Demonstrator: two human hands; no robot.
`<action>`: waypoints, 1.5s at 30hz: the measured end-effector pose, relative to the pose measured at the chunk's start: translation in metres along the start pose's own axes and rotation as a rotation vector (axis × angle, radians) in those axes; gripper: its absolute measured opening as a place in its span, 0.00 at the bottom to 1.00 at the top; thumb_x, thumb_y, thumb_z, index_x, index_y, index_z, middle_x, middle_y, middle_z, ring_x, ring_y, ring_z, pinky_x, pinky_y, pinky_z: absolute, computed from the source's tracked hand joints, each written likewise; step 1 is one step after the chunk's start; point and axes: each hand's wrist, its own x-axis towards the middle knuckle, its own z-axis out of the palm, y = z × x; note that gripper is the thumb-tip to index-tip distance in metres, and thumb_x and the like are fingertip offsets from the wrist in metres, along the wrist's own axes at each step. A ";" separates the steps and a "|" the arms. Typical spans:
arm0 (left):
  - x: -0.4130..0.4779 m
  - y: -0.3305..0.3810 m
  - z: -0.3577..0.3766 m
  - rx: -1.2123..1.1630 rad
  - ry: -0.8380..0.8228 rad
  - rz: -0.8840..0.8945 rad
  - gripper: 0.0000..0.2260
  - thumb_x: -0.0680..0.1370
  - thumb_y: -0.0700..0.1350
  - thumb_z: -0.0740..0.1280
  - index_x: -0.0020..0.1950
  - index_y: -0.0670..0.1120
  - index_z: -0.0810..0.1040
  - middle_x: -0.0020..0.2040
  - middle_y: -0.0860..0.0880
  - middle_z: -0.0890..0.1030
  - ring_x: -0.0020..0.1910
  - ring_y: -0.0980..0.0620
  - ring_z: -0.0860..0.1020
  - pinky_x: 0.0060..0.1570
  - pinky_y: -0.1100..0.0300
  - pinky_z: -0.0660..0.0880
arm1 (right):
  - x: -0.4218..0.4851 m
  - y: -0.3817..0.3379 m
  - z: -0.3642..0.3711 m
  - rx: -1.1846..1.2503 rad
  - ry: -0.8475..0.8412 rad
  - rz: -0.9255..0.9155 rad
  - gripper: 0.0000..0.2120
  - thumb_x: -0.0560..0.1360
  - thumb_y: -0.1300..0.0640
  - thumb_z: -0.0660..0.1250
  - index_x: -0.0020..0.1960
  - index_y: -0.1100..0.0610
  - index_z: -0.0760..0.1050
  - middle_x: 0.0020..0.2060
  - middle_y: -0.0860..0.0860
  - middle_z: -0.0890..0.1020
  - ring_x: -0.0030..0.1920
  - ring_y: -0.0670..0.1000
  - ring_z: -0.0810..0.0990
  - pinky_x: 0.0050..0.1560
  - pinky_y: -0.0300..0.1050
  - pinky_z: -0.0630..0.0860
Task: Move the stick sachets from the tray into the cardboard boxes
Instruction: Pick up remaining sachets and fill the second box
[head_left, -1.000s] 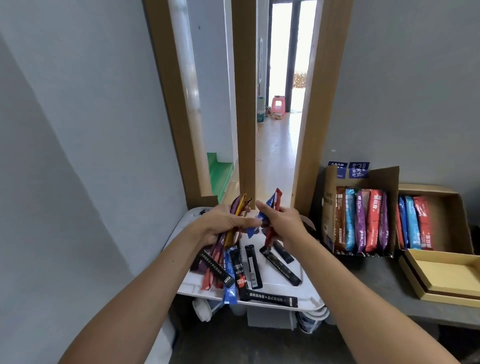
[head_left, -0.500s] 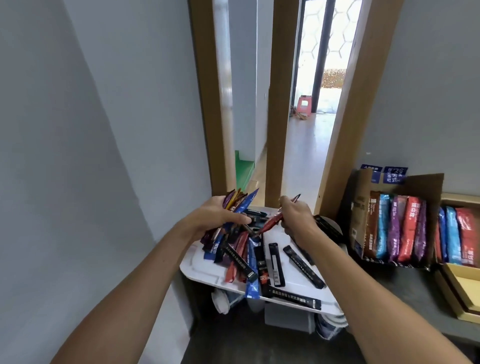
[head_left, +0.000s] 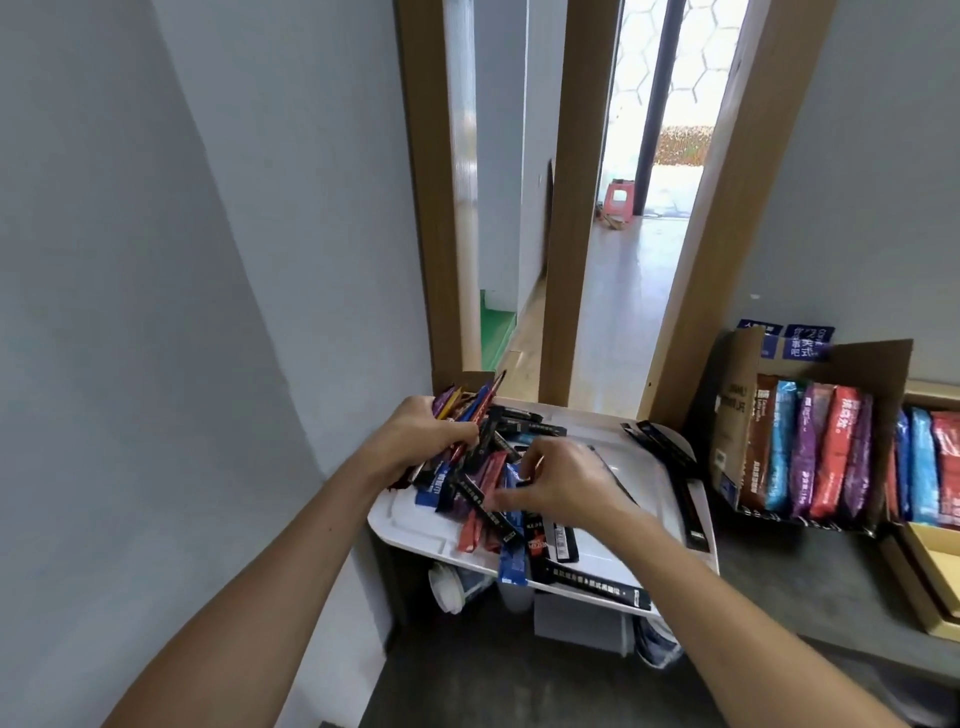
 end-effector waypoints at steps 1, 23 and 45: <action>0.000 -0.001 0.002 -0.010 0.004 -0.012 0.16 0.74 0.47 0.78 0.58 0.46 0.77 0.49 0.44 0.86 0.44 0.48 0.87 0.41 0.56 0.84 | -0.002 0.001 0.006 -0.098 -0.006 -0.017 0.27 0.62 0.33 0.82 0.48 0.50 0.77 0.43 0.47 0.81 0.42 0.48 0.79 0.39 0.46 0.77; -0.005 -0.017 0.045 0.565 0.034 -0.108 0.39 0.60 0.63 0.84 0.63 0.48 0.74 0.56 0.48 0.82 0.54 0.49 0.81 0.58 0.50 0.82 | -0.001 0.007 0.020 -0.171 0.089 0.189 0.29 0.62 0.29 0.79 0.44 0.53 0.79 0.41 0.50 0.83 0.41 0.52 0.82 0.41 0.46 0.79; -0.010 -0.003 0.011 -0.020 0.100 -0.101 0.20 0.73 0.43 0.77 0.62 0.44 0.75 0.49 0.43 0.84 0.45 0.48 0.86 0.42 0.56 0.83 | 0.020 -0.015 0.003 0.254 0.085 0.311 0.16 0.82 0.48 0.60 0.58 0.60 0.77 0.44 0.54 0.81 0.44 0.55 0.82 0.43 0.49 0.79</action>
